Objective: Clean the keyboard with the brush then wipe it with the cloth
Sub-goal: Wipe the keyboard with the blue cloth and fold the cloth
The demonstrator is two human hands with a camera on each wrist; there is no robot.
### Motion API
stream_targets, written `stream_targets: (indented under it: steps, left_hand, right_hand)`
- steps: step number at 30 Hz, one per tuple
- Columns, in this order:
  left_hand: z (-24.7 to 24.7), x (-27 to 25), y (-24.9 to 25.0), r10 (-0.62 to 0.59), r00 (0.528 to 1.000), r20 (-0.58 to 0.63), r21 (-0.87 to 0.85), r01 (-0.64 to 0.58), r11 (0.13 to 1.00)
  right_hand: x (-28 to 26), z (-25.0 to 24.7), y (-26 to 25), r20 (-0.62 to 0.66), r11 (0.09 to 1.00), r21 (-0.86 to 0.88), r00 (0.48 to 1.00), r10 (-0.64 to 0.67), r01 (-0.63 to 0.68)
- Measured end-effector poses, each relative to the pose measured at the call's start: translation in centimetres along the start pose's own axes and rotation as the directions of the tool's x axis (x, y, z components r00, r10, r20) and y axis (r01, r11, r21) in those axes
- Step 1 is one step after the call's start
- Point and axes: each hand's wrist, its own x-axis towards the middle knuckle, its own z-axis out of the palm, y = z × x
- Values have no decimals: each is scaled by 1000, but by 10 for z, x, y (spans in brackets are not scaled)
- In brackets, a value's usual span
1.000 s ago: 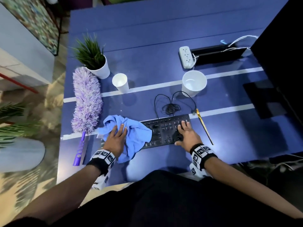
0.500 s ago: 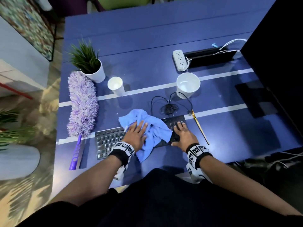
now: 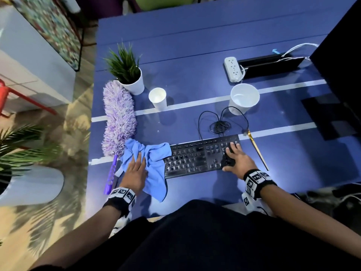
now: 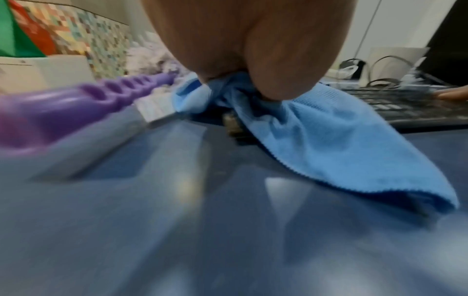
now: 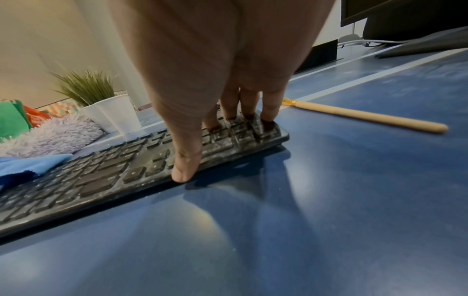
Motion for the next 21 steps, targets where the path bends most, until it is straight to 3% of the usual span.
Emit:
stream_targets:
  steps: [4,9,13,16,21]
  left_hand:
    - [-6,43,54,198,978,67,-8,-198,980]
    - [-3,106,151,447,879,169,25,-457,889]
    - [3,156,230,540,805,246,69,-570,819]
    - [0,180,274,579,765,282,71,-618,783]
    - [-11,173,268,647,717,258,-46,-660,750]
  right_hand:
    - [-1,2,7,-4,999,39,1000,-23,23]
    - [-3,5,20,-39,986,131,995,-95,100]
    - [-7,1,23,-124,948,239,975,-185,210]
    - [-10,-6,20,-164,942,275,975,-149,191]
    - [-7,-6,27,-169,936,300,976,-139,185]
